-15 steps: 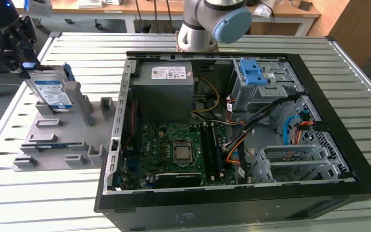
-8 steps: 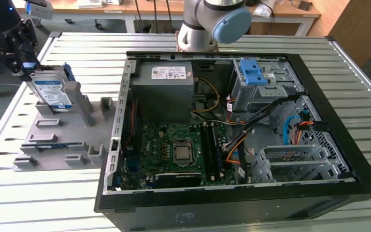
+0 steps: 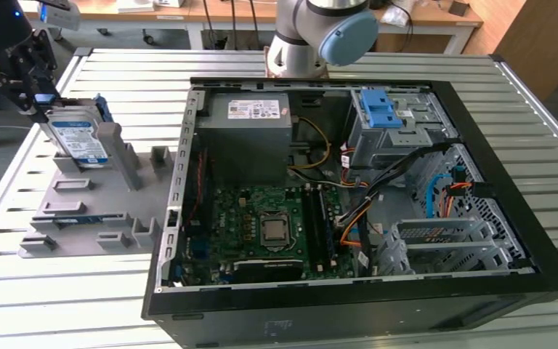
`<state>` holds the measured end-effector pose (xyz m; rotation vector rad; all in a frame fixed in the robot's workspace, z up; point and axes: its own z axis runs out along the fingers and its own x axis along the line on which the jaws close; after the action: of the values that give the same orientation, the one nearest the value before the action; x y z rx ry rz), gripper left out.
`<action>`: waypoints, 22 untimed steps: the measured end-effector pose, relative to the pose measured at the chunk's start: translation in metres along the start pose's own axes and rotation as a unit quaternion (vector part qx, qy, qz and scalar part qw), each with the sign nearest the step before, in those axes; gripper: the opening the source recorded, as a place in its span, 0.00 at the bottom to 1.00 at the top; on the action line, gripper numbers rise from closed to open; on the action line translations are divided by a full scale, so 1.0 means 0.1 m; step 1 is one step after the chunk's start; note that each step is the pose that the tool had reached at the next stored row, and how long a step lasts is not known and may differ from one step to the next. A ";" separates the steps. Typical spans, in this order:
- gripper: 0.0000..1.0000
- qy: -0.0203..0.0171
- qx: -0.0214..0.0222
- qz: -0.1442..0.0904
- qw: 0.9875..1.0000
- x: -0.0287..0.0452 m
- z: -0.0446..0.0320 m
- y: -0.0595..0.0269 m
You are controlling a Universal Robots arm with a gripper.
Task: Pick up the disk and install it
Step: 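Pick up the disk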
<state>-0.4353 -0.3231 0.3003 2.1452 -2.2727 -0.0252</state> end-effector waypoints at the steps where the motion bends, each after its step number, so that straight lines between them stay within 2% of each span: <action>1: 0.56 0.000 0.000 0.000 1.000 0.000 0.001 0.000; 3: 0.56 0.000 0.000 -0.005 1.000 -0.001 0.007 -0.004; 7: 0.56 0.001 0.000 -0.031 1.000 0.000 0.027 -0.005; 15: 0.56 0.001 0.000 -0.031 1.000 0.000 0.097 -0.007; 17: 0.55 0.001 0.000 -0.031 1.000 0.000 0.097 -0.007; 18: 0.48 0.001 0.000 -0.031 1.000 0.000 0.098 -0.007; 22: 0.48 0.003 0.001 -0.031 1.000 0.000 0.108 -0.007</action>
<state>-0.4348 -0.3231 0.2895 2.2126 -2.2025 -0.0181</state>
